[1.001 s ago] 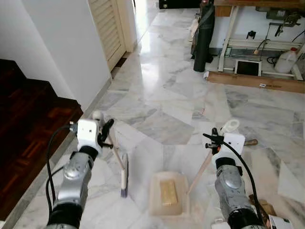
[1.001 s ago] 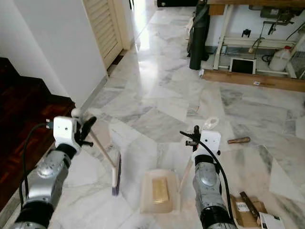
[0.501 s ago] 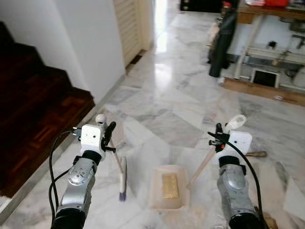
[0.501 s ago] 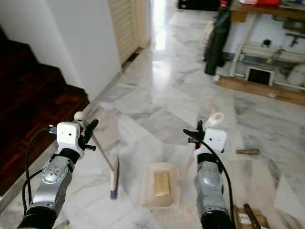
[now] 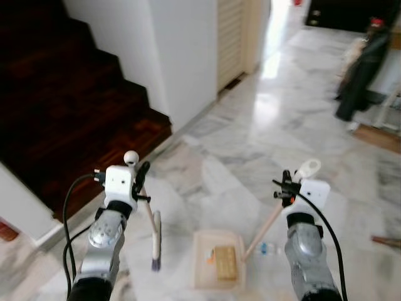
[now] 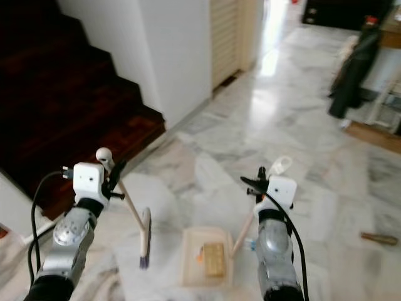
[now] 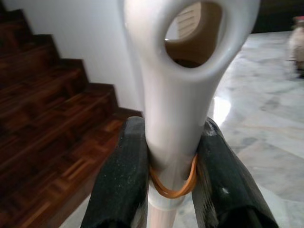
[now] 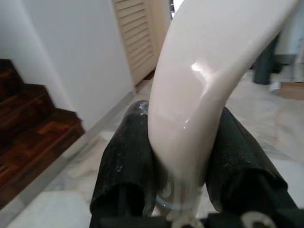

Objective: Sweep floor

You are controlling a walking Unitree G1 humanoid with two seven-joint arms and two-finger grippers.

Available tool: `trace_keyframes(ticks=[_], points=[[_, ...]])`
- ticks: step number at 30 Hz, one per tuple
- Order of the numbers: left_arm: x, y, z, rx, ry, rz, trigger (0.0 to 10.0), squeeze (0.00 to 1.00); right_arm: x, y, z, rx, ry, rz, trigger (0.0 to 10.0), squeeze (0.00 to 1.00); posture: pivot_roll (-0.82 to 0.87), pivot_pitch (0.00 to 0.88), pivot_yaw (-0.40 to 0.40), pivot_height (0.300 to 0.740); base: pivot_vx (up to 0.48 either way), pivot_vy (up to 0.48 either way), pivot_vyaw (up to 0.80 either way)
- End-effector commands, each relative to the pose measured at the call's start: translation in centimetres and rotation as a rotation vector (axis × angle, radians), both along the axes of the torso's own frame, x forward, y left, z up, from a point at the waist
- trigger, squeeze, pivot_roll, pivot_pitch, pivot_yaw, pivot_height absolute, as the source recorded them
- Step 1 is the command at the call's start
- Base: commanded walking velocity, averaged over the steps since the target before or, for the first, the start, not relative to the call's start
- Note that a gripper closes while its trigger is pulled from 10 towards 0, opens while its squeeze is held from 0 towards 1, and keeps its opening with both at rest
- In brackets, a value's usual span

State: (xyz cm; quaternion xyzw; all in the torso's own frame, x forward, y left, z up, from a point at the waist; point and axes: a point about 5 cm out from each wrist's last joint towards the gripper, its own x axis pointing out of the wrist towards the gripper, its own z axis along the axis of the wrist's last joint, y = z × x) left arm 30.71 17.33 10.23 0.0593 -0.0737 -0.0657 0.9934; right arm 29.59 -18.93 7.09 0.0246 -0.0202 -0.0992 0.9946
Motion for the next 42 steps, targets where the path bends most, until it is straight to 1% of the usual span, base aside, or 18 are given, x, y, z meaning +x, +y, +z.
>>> trace_keyframes(ticks=[1, 8, 16, 25, 32, 42], points=[[-0.15, 0.17, 0.31, 0.018, -0.032, 0.003, 10.0, 0.00, 0.82, 0.57, 1.75, -0.005, -0.069, 0.024, 10.0, 0.00, 0.07, 0.000, 0.041, 0.740, 0.000, 0.000, 0.77], [-0.14, -0.02, 0.29, 0.013, -0.033, 0.008, 10.0, 0.00, 0.89, 0.55, 1.74, -0.012, -0.063, 0.033, 10.0, 0.00, 0.08, 0.000, 0.027, 0.740, 0.000, 0.000, 0.74], [-0.29, 0.59, 0.04, -0.002, -0.025, 0.055, 10.0, 0.00, 1.16, 0.32, 2.16, -0.021, -0.062, 0.037, 10.0, 0.00, 0.07, 0.000, 0.020, 0.740, 0.000, 0.000, 0.71], [-0.11, 0.53, -0.11, -0.009, -0.011, 0.072, 10.0, 0.00, 1.01, 0.47, 2.11, -0.021, -0.055, 0.041, 10.0, 0.00, 0.08, 0.000, 0.012, 0.740, 0.000, 0.000, 0.71], [-0.10, 0.55, -0.13, -0.023, -0.006, 0.084, 10.0, 0.00, 1.24, 0.78, 2.19, 0.006, -0.049, 0.059, 10.0, 0.00, 0.08, 0.000, 0.004, 0.740, 0.000, 0.000, 0.00], [-0.29, 0.61, -0.29, -0.033, -0.001, 0.104, 10.0, 0.00, 1.58, 1.05, 2.27, 0.013, -0.031, 0.076, 10.0, 0.00, 0.09, 0.000, -0.004, 0.740, 0.000, 0.280, 0.00]])
